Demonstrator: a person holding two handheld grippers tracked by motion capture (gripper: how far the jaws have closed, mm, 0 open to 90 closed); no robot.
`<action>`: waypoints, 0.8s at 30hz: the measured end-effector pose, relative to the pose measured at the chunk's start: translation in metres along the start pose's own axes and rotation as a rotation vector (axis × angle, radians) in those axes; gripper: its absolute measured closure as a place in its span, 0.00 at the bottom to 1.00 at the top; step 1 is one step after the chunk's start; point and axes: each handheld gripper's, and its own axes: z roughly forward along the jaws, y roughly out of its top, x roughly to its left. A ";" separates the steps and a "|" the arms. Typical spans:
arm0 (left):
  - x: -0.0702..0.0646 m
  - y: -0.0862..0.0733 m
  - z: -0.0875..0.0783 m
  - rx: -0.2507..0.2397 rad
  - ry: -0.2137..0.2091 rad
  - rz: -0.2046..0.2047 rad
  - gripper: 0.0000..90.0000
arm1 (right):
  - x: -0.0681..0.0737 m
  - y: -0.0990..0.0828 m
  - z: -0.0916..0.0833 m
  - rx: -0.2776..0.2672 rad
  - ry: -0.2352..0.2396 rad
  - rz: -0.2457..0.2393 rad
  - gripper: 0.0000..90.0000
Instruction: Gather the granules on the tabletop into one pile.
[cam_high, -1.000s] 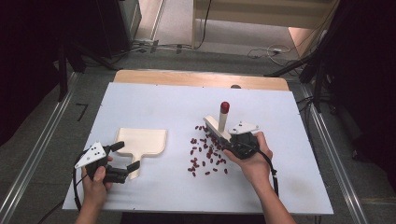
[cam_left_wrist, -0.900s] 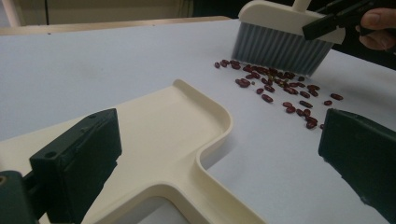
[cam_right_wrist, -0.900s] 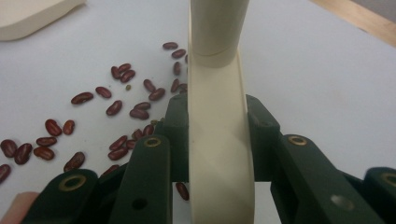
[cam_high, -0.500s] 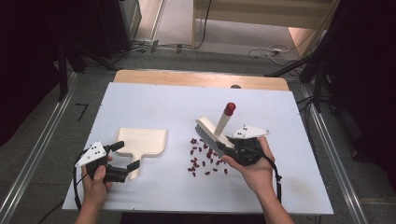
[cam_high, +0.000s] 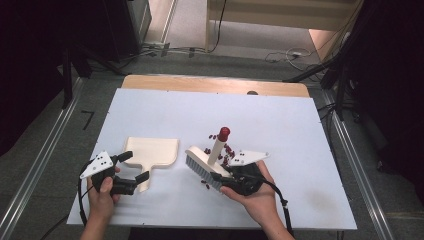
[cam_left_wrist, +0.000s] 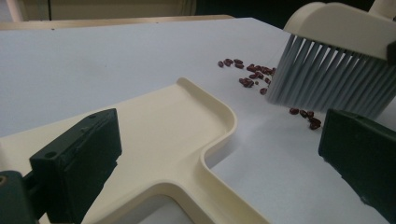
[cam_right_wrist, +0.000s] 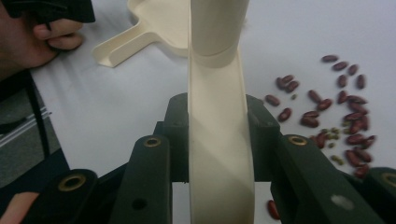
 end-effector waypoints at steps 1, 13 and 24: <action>0.000 0.000 0.000 0.001 0.000 0.001 0.00 | 0.000 -0.001 0.003 0.004 0.010 0.008 0.73; 0.001 0.000 0.000 0.002 0.000 -0.002 0.00 | -0.034 -0.008 0.014 0.024 -0.007 0.103 0.73; 0.001 0.000 0.000 0.002 -0.001 -0.004 0.00 | -0.067 -0.002 0.013 0.036 -0.036 0.148 0.73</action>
